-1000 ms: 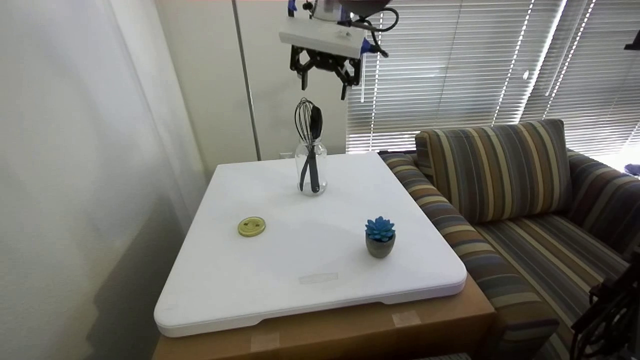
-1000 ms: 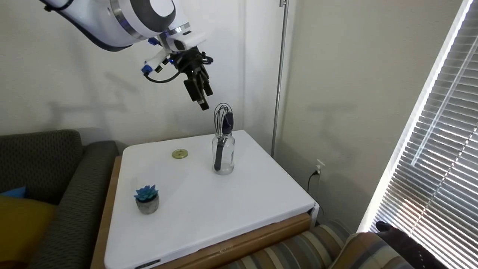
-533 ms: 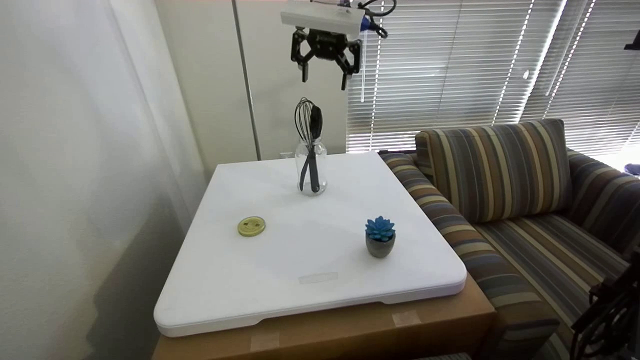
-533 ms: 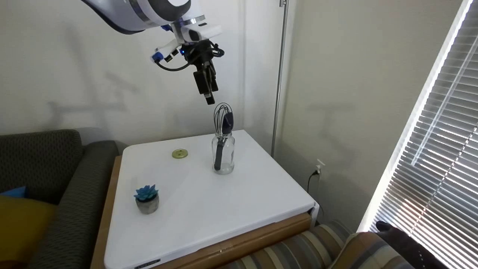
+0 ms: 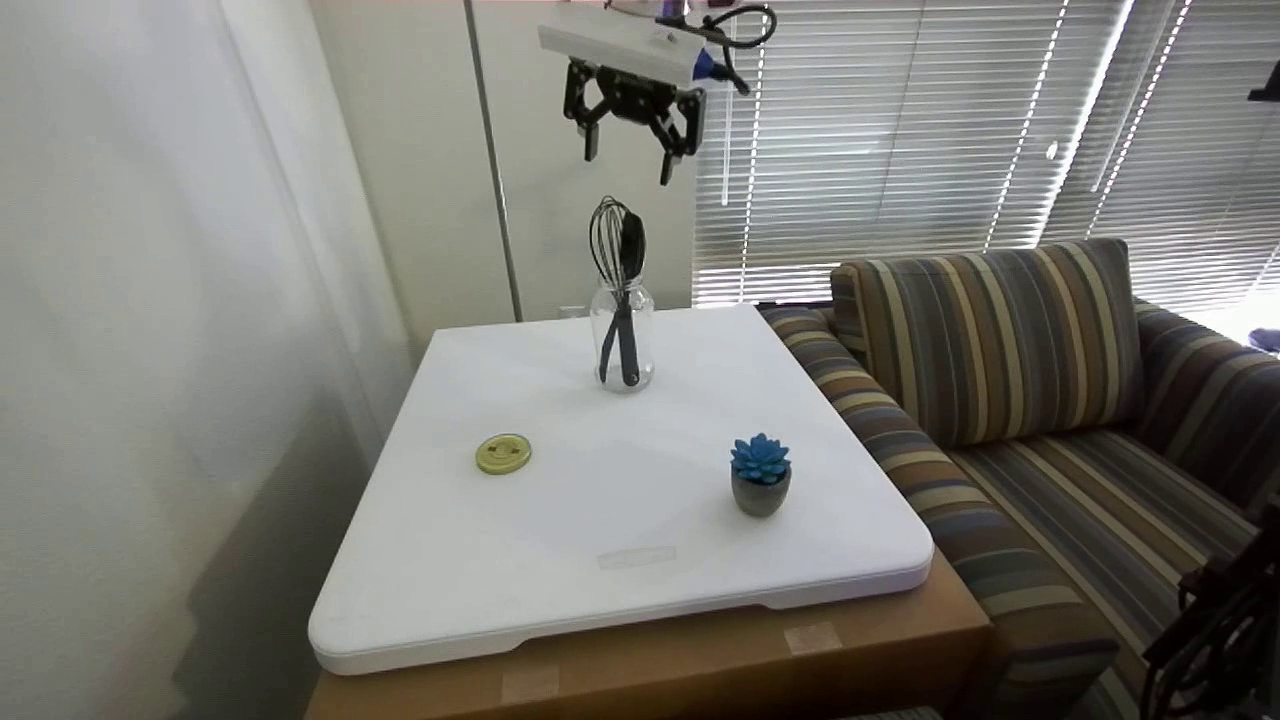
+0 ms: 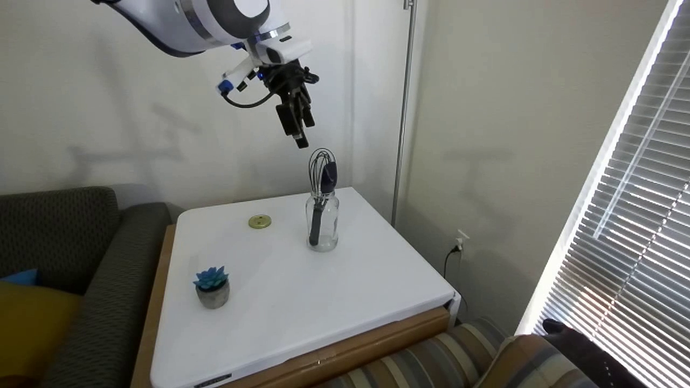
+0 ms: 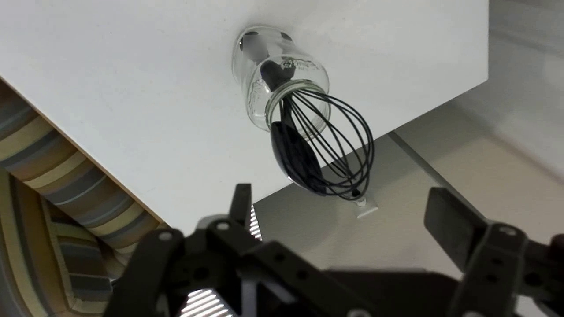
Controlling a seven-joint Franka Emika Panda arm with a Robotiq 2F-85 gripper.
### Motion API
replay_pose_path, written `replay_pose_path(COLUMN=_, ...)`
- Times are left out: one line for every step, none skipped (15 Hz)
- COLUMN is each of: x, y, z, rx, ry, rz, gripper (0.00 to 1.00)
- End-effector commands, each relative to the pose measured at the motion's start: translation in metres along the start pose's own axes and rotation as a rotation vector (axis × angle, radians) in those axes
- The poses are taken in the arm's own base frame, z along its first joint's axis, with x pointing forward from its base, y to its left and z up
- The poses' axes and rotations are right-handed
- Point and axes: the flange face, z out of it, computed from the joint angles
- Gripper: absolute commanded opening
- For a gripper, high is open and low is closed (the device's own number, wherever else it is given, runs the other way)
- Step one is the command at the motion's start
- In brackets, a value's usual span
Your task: Remove the whisk from the jar and put it on the table
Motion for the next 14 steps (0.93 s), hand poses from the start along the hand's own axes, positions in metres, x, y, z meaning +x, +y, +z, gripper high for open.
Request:
replay_pose_path(x=-0.008, y=0.000, z=0.019, rx=0.014, ry=0.029, rz=0.039, gripper=1.00)
replay_pose_path(x=-0.011, y=0.001, z=0.024, rx=0.009, ry=0.027, rz=0.047, gripper=1.00)
replay_pose_path(x=-0.013, y=0.001, z=0.029, rx=0.004, ry=0.022, rz=0.057, gripper=1.00)
replay_pose_path(x=-0.015, y=0.001, z=0.032, rx=0.003, ry=0.022, rz=0.062, gripper=1.00)
replay_pose_path(x=-0.017, y=0.002, z=0.035, rx=0.004, ry=0.024, rz=0.067, gripper=1.00)
replay_pose_path(x=-0.018, y=0.002, z=0.037, rx=0.016, ry=0.032, rz=0.065, gripper=1.00)
replay_pose_path(x=-0.019, y=0.002, z=0.038, rx=0.039, ry=0.041, rz=0.053, gripper=1.00)
replay_pose_path(x=-0.019, y=0.001, z=0.040, rx=0.053, ry=0.052, rz=0.059, gripper=1.00)
replay_pose_path(x=-0.019, y=0.000, z=0.042, rx=0.070, ry=0.063, rz=0.059, gripper=1.00)
replay_pose_path(x=-0.020, y=-0.001, z=0.044, rx=0.080, ry=0.076, rz=0.056, gripper=1.00)
replay_pose_path(x=-0.020, y=-0.001, z=0.047, rx=0.087, ry=0.087, rz=0.056, gripper=1.00)
replay_pose_path(x=-0.020, y=-0.001, z=0.050, rx=0.086, ry=0.092, rz=0.053, gripper=1.00)
replay_pose_path(x=-0.021, y=0.000, z=0.054, rx=0.083, ry=0.100, rz=0.051, gripper=1.00)
replay_pose_path(x=-0.022, y=0.001, z=0.057, rx=0.078, ry=0.102, rz=0.049, gripper=1.00)
